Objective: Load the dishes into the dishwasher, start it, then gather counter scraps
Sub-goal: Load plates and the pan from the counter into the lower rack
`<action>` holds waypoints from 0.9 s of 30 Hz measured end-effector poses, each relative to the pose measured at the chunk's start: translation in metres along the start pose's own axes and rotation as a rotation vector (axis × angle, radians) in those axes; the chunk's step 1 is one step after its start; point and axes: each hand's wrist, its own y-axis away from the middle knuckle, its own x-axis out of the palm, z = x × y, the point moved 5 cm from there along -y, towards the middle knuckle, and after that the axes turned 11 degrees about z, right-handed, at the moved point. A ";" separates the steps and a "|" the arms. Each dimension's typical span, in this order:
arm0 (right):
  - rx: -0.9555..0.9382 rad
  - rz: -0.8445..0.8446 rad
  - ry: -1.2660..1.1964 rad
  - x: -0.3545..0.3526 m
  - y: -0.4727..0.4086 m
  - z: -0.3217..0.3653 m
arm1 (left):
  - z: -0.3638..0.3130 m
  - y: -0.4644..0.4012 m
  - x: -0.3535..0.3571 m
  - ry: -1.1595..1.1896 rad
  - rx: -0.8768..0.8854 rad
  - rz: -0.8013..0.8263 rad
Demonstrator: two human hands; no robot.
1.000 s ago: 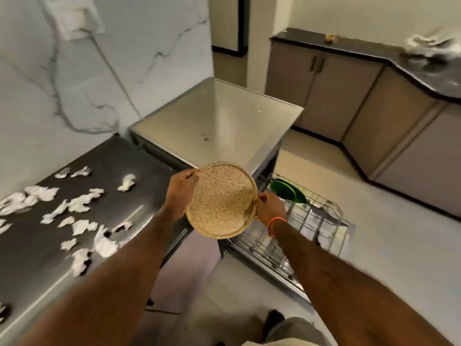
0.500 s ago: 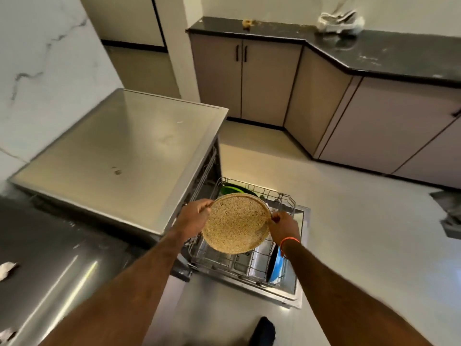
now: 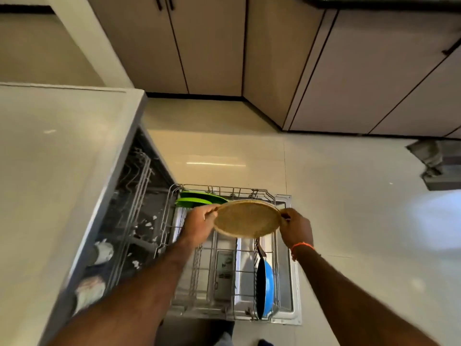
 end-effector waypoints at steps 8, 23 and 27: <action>0.019 -0.133 0.009 0.034 -0.162 -0.058 | 0.042 -0.186 0.050 -0.020 0.018 -0.063; 0.081 0.075 0.124 0.098 -0.212 -0.114 | 0.103 -0.232 0.098 -0.233 -0.043 0.051; 0.098 0.070 0.187 0.097 -0.206 -0.104 | 0.097 -0.225 0.093 -0.291 -0.056 0.044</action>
